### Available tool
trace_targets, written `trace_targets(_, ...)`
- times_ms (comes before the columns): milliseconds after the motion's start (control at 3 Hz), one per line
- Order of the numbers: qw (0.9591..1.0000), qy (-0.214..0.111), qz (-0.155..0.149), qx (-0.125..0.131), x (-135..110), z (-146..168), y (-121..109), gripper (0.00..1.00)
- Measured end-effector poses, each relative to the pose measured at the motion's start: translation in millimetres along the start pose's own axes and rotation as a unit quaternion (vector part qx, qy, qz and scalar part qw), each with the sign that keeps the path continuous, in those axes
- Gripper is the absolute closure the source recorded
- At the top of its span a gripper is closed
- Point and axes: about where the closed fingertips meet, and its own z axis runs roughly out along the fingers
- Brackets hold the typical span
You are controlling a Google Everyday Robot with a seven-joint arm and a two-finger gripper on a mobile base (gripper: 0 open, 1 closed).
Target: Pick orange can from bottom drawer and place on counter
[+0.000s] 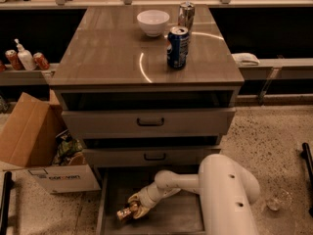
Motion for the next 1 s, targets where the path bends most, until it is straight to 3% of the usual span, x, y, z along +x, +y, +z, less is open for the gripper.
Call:
trace_targets(333,0.9992,-0.021,-0.014,0.031,-3.5,-42.0,5.1,1.0)
trace_targets(1000,0.9942,-0.047,-0.032,0.091,2.1,-158.1,35.4,1.0)
